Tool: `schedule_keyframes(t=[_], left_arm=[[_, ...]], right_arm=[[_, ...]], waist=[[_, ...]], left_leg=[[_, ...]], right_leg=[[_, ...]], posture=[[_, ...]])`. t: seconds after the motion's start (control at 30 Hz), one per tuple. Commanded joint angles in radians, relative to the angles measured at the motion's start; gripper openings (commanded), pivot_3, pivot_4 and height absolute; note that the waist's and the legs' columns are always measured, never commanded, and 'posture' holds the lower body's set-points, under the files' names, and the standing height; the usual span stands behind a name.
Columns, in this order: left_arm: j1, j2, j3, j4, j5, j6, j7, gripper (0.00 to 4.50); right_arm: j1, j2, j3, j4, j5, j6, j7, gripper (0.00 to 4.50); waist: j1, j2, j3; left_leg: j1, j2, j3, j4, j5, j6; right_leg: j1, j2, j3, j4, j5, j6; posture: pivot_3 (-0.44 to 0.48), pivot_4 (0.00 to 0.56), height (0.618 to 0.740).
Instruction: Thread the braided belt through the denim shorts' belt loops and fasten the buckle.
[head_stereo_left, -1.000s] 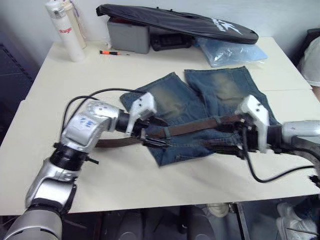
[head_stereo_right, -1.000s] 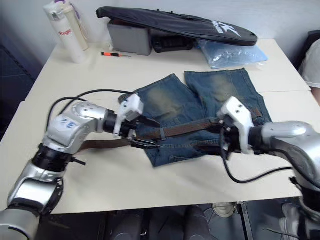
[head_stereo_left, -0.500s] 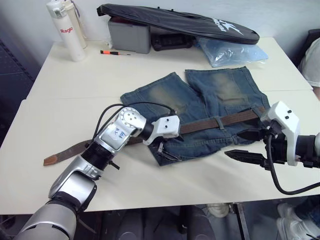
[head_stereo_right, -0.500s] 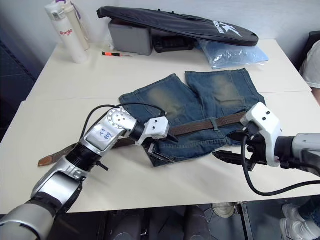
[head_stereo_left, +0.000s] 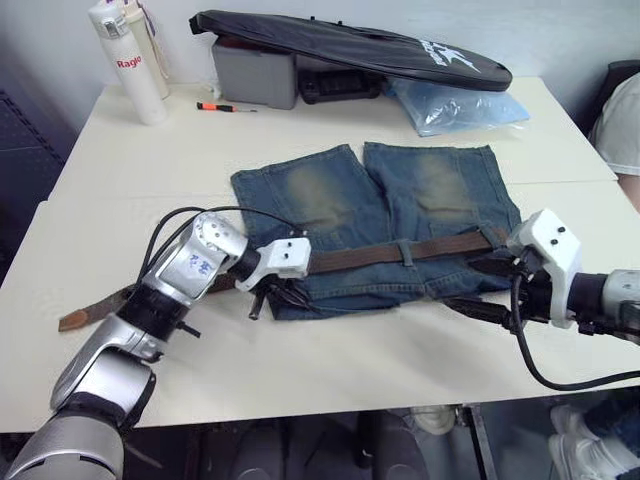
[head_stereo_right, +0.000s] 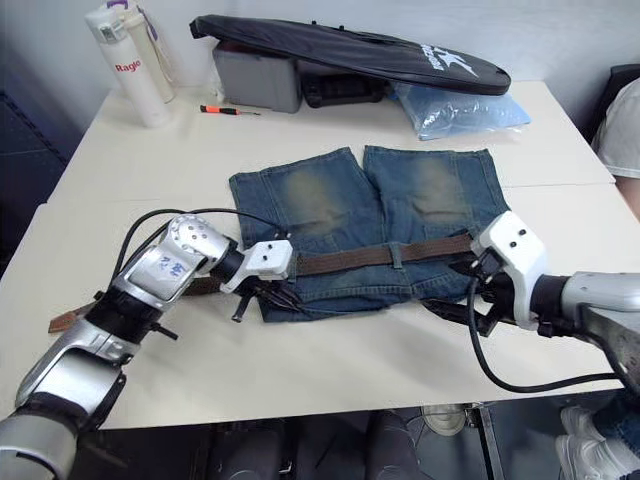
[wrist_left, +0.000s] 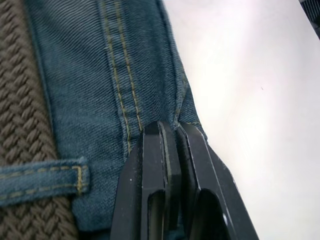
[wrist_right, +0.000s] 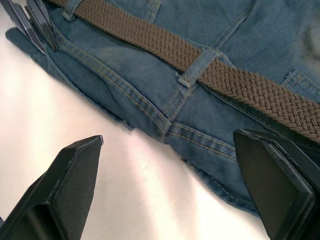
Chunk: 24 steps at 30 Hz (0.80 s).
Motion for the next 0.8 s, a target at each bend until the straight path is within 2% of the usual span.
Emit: schedule_keyframes(t=[0.03,0.13,0.4,0.57,0.8], left_arm=[[0.063,0.053,0.042,-0.079,-0.011,0.063,0.012,0.04],[0.123,0.092,0.086,-0.142,-0.023,0.106,0.036,0.04],[0.186,0.117,0.124,-0.208,-0.039,0.148,0.092,0.04],[0.212,0.110,0.159,-0.247,-0.081,0.195,0.114,0.04],[0.250,0.141,0.197,-0.277,-0.116,0.215,0.134,0.04]], right_arm=[[-0.047,-0.006,0.037,0.040,0.000,-0.024,0.019,4.50],[-0.101,-0.015,0.093,0.087,-0.014,-0.050,0.050,4.50],[-0.161,-0.038,0.195,0.146,-0.058,-0.130,0.137,4.50],[-0.198,-0.025,0.225,0.180,-0.076,-0.123,0.138,4.50],[-0.243,-0.025,0.257,0.209,-0.086,-0.135,0.172,4.50]], waist=[[0.006,0.000,0.000],[0.014,0.000,0.000],[0.023,0.000,0.000],[0.016,0.000,0.000],[0.026,0.000,0.000]], left_leg=[[0.000,0.000,0.002,-0.001,0.001,-0.001],[0.003,0.001,0.006,-0.002,0.001,-0.001],[0.006,0.000,0.010,-0.003,0.001,0.000],[0.001,-0.003,-0.003,-0.004,0.004,-0.001],[0.004,-0.001,0.005,-0.004,0.004,-0.001]], right_leg=[[0.000,0.000,0.002,0.001,0.000,0.000],[0.000,0.001,0.006,0.001,0.000,-0.001],[0.000,0.000,0.009,0.001,0.000,-0.001],[0.002,-0.003,-0.003,0.002,0.000,0.000],[0.000,-0.001,0.005,0.002,0.000,0.000]], posture=[[0.000,0.150,0.740],[0.000,0.150,0.740],[0.000,0.150,0.740],[0.000,0.150,0.740],[0.000,0.150,0.740]])
